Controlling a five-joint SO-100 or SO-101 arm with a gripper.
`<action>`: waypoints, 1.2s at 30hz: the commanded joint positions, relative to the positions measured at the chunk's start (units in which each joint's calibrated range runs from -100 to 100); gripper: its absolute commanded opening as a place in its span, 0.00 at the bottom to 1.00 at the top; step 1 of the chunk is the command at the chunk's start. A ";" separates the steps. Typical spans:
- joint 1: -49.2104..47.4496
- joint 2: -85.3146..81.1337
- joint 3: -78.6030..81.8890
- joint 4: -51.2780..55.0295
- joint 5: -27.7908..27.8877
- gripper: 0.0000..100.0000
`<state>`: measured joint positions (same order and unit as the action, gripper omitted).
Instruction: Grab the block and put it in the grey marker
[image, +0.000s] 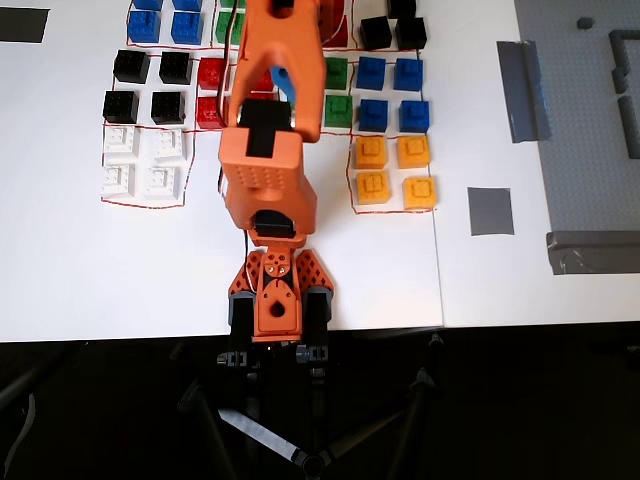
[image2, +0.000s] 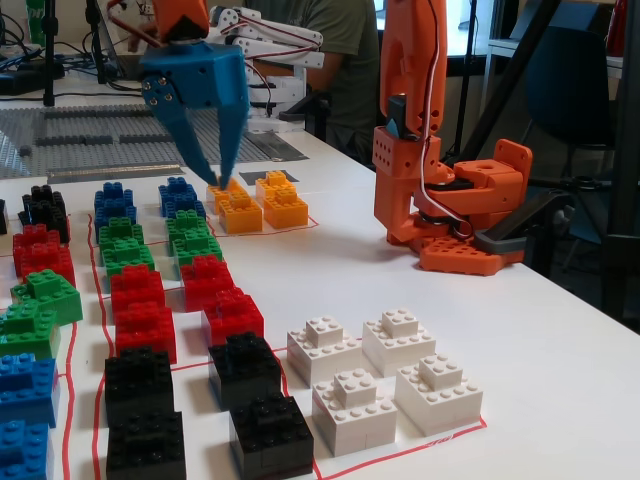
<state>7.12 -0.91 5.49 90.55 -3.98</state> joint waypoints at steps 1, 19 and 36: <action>2.70 -8.93 -2.72 0.15 1.03 0.00; 26.82 -6.86 -12.07 4.47 12.84 0.00; 53.44 0.31 -18.88 7.49 34.33 0.00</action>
<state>57.63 3.70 -9.62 97.12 27.96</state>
